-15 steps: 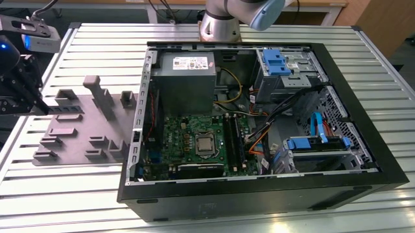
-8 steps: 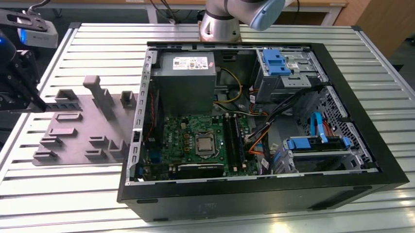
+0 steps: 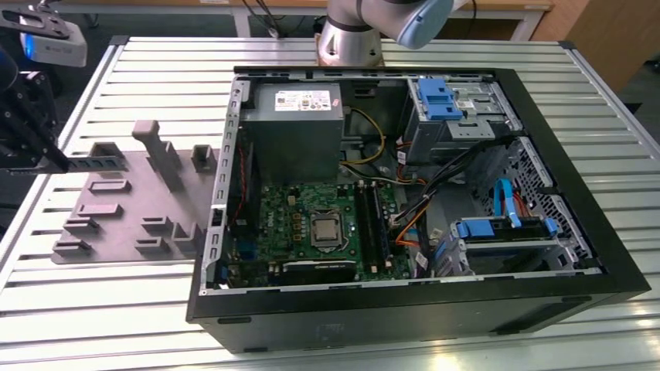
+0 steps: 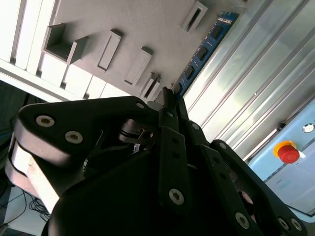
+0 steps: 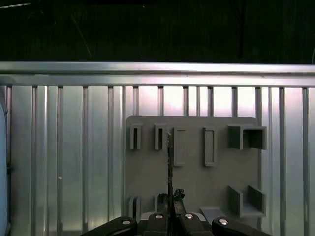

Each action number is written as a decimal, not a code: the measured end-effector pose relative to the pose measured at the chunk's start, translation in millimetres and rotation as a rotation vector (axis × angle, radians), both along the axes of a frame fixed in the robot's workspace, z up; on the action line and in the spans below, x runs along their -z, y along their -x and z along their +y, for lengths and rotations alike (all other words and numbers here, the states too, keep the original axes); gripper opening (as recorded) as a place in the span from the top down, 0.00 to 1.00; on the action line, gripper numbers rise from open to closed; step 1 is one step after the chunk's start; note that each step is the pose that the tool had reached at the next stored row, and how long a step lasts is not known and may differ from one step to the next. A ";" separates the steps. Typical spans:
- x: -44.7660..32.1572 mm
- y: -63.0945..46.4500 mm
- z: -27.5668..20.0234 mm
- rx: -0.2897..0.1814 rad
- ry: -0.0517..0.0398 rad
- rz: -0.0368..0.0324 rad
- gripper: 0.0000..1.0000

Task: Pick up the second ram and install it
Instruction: 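Pick up the second ram and move it above second insertion slot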

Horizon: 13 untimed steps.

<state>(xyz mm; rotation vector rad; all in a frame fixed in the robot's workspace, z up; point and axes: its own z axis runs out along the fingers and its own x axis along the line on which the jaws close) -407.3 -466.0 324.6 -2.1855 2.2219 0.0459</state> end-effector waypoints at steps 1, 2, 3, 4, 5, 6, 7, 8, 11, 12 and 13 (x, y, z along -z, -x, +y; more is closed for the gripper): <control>-1.3 0.0 0.1 0.000 0.0000 0.0000 0.86; -2.7 0.0 0.3 0.000 0.0001 0.0000 0.86; -4.0 0.0 0.5 0.000 0.0000 0.0000 0.86; -5.4 0.0 0.7 0.000 0.0000 0.0000 0.86; -6.7 0.0 0.8 0.000 0.0001 0.0000 0.86; -8.1 0.0 1.0 0.000 0.0000 0.0000 0.86; -9.8 0.0 1.2 0.000 0.0000 0.0000 0.86; -11.3 0.0 1.3 0.000 0.0000 0.0000 0.86; -15.9 0.0 1.7 0.000 0.0000 0.0000 0.86; -17.3 0.0 1.9 0.000 0.0000 -0.0001 0.86; -18.7 0.0 2.0 0.000 0.0000 -0.0001 0.86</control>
